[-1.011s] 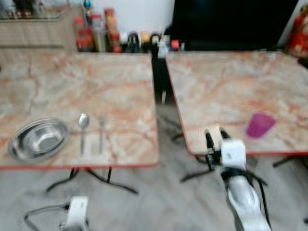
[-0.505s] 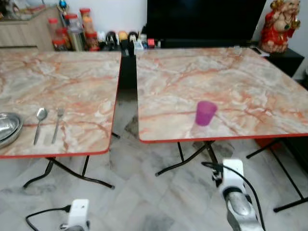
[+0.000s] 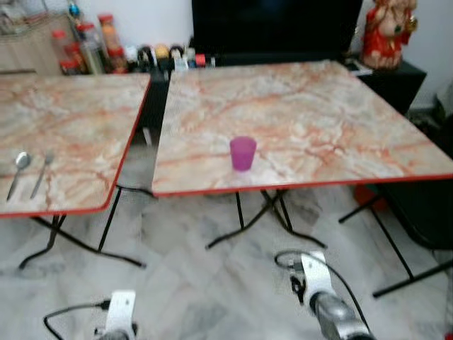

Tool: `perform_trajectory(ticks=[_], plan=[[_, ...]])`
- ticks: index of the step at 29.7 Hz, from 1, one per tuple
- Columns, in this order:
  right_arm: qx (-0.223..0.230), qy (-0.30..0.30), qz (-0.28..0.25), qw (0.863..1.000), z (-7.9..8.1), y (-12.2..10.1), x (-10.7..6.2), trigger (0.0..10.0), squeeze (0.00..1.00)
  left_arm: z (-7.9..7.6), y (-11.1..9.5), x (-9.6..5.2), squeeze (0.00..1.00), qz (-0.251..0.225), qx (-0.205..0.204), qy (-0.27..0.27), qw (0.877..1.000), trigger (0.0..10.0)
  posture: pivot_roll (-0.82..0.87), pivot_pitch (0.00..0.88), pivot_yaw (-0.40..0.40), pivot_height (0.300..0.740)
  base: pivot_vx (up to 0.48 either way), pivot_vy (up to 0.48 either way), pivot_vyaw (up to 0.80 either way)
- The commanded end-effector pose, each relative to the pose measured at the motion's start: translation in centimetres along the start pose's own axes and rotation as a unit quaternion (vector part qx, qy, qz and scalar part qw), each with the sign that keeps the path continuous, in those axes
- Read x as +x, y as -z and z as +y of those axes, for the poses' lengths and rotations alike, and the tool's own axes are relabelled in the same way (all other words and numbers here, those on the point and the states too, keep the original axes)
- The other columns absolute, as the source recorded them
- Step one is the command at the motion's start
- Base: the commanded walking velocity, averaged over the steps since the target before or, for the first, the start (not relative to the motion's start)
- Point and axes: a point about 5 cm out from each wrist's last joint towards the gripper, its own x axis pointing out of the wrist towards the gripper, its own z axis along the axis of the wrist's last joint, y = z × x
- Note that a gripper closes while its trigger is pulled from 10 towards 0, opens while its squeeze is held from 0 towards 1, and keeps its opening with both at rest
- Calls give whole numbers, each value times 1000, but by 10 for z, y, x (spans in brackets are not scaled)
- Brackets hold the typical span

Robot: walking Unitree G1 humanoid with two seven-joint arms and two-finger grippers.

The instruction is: Setting the table

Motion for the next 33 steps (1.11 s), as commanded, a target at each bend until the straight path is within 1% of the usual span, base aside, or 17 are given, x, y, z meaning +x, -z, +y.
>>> perform_trajectory(ticks=[1, 3, 5, 6, 8, 9, 10, 12, 15, 17, 18, 20, 23, 24, 26, 31, 33], plan=[[-2, -13, 18, 1000, 8, 4, 1, 10000, 0, 7, 0, 0, 0, 2, -5, -10, 1000, 10000, 15, 0, -12, 740, 0, 0, 0], [-3, -11, 33, 999, 9, 12, 0, 10000, 0, 7, 1, 0, 0, 7, 4, -12, 1000, 10000, 16, 0, -14, 740, 0, 0, 0], [37, 0, 39, 999, 10, 20, -1, 10000, 0, 7, 1, 0, 0, 4, -2, -8, 1000, 10000, 15, 0, -15, 740, 319, 0, 0], [37, 0, 39, 999, 10, 20, -1, 10000, 0, 7, 1, 0, 0, 4, -2, -8, 1000, 10000, 15, 0, -15, 740, 379, 0, 0], [68, 14, 26, 997, 7, 20, -2, 10000, 0, 6, 1, 0, 0, 6, -1, -9, 1000, 10000, 22, 0, -15, 740, 480, 0, 0], [68, 14, 26, 997, 7, 20, -2, 10000, 0, 6, 1, 0, 0, 6, -1, -9, 1000, 10000, 22, 0, -15, 740, 480, 0, 0], [99, 34, 31, 994, 0, 20, -2, 10000, 0, 6, 1, 0, 0, 5, 0, -8, 1000, 10000, 17, 0, -13, 740, 480, 0, 0], [83, 43, 35, 995, -5, 18, -2, 10000, 0, 6, 1, 0, 0, 6, 1, -8, 1000, 10000, 17, 0, -13, 740, 480, 0, 0], [81, 43, 34, 995, -5, 18, -2, 10000, 0, 6, 1, 0, 0, 6, 1, -8, 1000, 10000, 17, 0, -13, 740, 480, 0, 0], [84, 69, 52, 993, -27, 29, -7, 10000, 0, 6, 1, 0, 0, 7, -2, -8, 1000, 10000, 13, 0, -23, 740, 480, 0, 0], [84, 69, 52, 993, -27, 29, -7, 10000, 0, 6, 1, 0, 0, 7, -2, -8, 1000, 10000, 13, 0, -23, 740, 480, 0, 0], [51, 69, 75, 993, -32, 45, -11, 10000, 0, 5, 1, 0, 0, 7, -3, -7, 1000, 10000, 10, 0, -24, 740, 480, 0, 0], [36, 72, 95, 992, -40, 63, -18, 10000, 0, 5, 1, 0, 0, 8, -3, -6, 1000, 10000, 7, 0, -24, 740, 480, 0, 0], [36, 72, 95, 992, -40, 63, -18, 10000, 0, 5, 1, 0, 0, 8, -3, -6, 1000, 10000, 7, 0, -24, 740, 480, 0, 0], [16, 67, 111, 991, -45, 75, -23, 10000, 0, 5, 0, 0, 0, 8, -3, -6, 1000, 10000, 2, 0, -23, 740, 480, 0, 0], [2, 69, 123, 990, -49, 84, -28, 10000, 0, 5, -1, 0, 0, 7, -2, -6, 1000, 10000, 0, 0, -21, 740, 460, 0, 456], [15, 72, 125, 989, -50, 87, -29, 10000, 0, 6, -1, 0, 0, 7, -2, -6, 1000, 10000, 0, 0, -21, 740, 382, 0, 800]])
